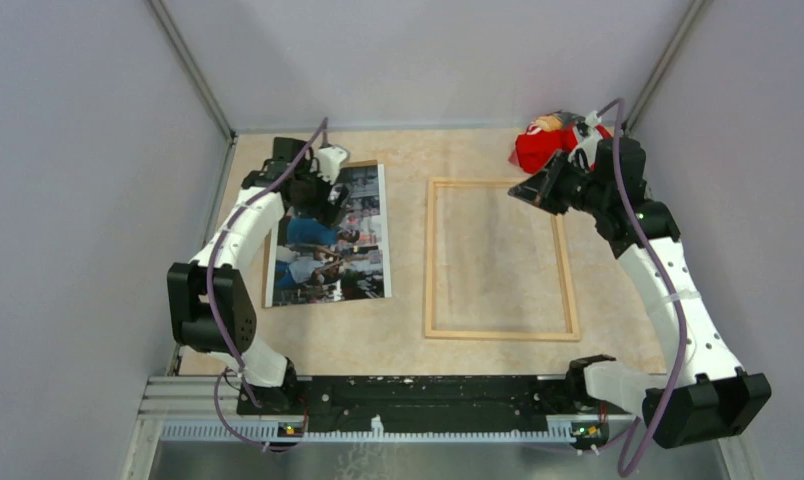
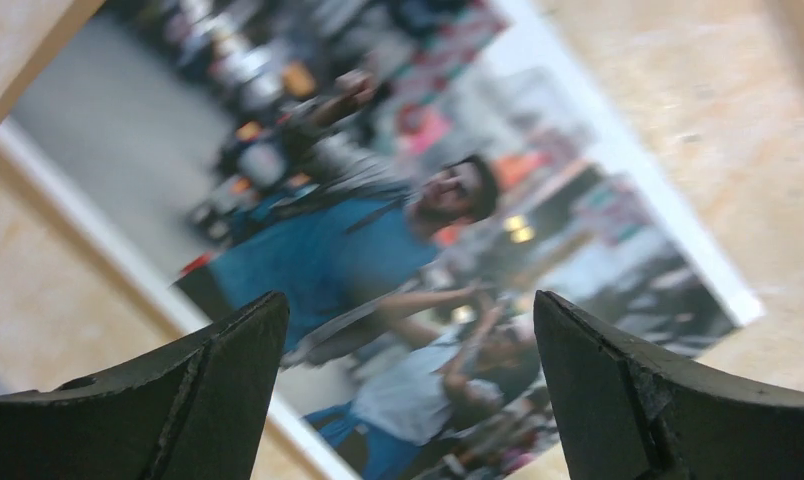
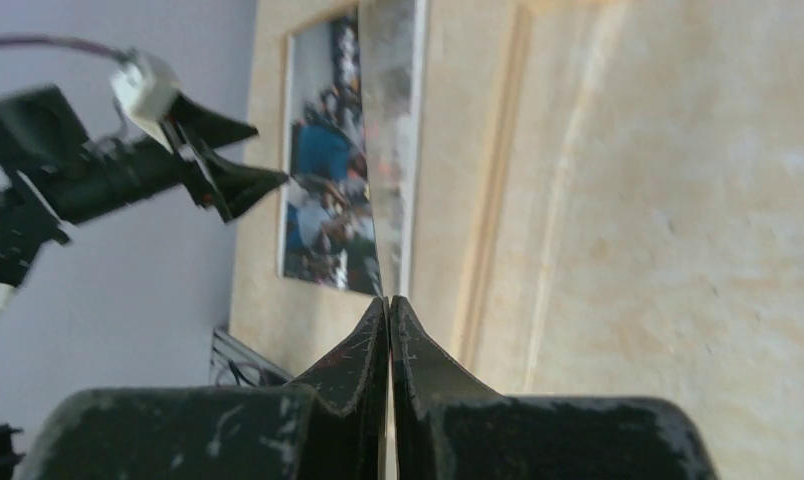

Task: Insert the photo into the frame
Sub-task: Pick up the photo frame item at the center of the board, then place the photo frame item in the photo frame.

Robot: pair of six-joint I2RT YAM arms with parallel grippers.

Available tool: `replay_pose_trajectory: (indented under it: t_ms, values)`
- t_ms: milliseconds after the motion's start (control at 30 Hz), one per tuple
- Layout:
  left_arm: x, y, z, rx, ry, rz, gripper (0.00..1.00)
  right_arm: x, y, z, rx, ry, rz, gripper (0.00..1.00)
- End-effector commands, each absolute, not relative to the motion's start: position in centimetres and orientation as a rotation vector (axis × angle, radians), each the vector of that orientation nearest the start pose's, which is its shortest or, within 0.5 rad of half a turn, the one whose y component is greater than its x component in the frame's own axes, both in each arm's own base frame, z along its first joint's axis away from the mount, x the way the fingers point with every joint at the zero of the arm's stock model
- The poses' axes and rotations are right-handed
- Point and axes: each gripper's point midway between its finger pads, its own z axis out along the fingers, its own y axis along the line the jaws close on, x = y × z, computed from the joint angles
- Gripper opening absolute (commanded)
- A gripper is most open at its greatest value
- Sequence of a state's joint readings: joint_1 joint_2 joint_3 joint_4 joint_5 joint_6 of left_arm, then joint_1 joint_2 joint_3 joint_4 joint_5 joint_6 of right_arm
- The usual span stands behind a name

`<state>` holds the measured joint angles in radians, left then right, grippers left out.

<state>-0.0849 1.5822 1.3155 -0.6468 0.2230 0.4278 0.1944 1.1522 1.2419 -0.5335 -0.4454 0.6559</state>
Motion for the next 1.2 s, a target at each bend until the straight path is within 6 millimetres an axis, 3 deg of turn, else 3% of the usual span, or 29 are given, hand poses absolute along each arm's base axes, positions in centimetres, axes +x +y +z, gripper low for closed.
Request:
replay_pose_trajectory:
  t_ms: [0, 133, 367, 467, 600, 833, 1067, 1167]
  values:
    - [39.2, -12.3, 15.6, 0.771, 2.326, -0.256, 0.98, 25.9, 14.1, 25.3, 0.152, 2.344, 0.883, 0.0]
    - [37.8, -18.5, 13.4, 0.88, 2.36, -0.382, 0.98, 24.4, 12.2, 24.0, 0.184, 2.393, 0.753, 0.0]
    - [35.0, -25.8, 9.6, 0.985, 2.451, -0.545, 0.98, 24.0, 10.1, 24.2, 0.252, 2.365, 0.609, 0.0]
    - [34.5, -27.5, 7.8, 0.999, 2.48, -0.538, 0.98, 23.9, 9.2, 23.7, 0.275, 2.361, 0.547, 0.0]
    - [34.3, -28.7, 5.6, 1.0, 2.519, -0.549, 0.98, 23.7, 8.4, 23.4, 0.294, 2.363, 0.492, 0.0]
    - [34.2, -30.1, 4.3, 0.988, 2.531, -0.597, 0.93, 23.4, 8.4, 23.6, 0.293, 2.342, 0.498, 0.0]
    - [34.1, -29.1, 2.3, 1.005, 2.561, -0.513, 0.66, 23.3, 9.2, 23.2, 0.292, 2.337, 0.563, 0.0]
    - [34.0, -28.3, 1.7, 1.017, 2.573, -0.463, 0.63, 23.4, 9.5, 23.4, 0.283, 2.329, 0.583, 0.0]
